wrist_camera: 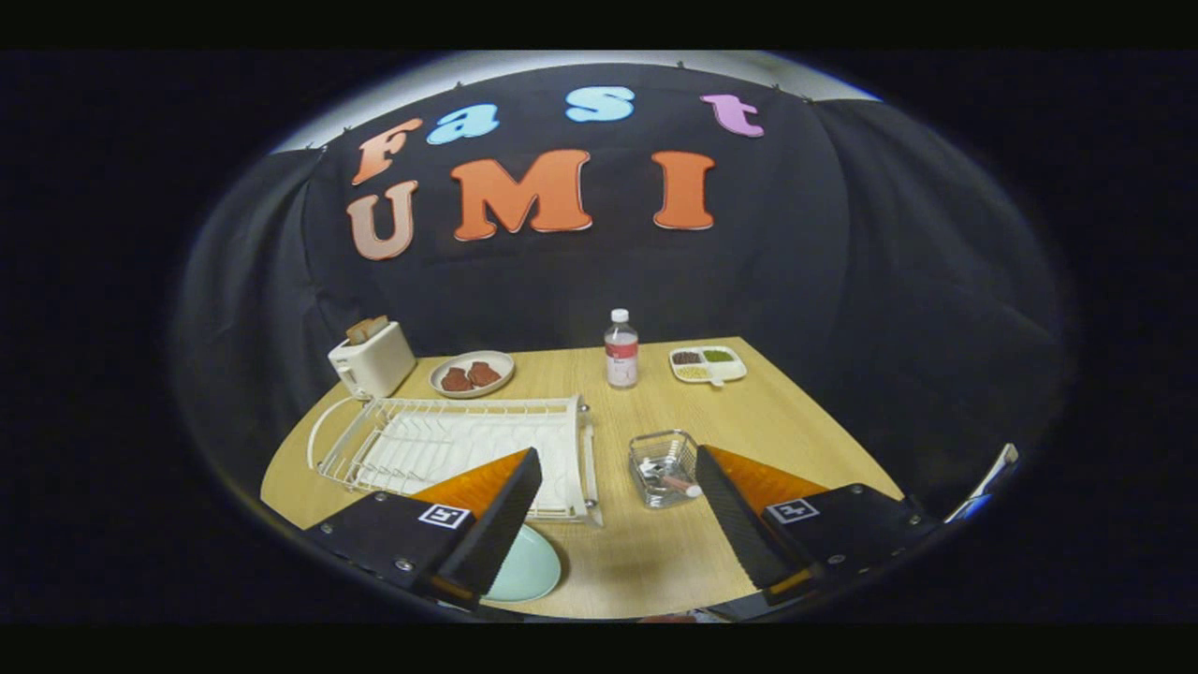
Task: Take the plate from the dish rack, then take the spoon from the basket and place it into the plate.
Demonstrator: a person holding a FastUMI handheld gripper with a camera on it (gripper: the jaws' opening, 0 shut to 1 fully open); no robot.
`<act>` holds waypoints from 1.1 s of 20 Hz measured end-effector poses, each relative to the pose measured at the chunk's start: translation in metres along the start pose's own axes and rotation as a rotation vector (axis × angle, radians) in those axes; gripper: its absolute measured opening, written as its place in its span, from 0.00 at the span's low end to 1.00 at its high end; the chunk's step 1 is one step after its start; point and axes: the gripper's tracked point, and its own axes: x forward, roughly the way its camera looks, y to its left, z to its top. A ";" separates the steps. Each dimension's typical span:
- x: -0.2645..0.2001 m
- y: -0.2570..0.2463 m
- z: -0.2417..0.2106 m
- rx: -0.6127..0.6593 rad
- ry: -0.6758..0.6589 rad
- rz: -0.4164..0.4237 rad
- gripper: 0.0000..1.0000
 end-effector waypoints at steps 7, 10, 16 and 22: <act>-0.013 0.015 0.067 -0.053 -0.183 0.004 0.99; -0.021 0.015 0.081 -0.040 -0.232 -0.005 0.99; -0.032 0.001 0.088 0.023 -0.283 -0.026 0.99; -0.018 -0.026 0.098 0.029 -0.319 -0.070 0.99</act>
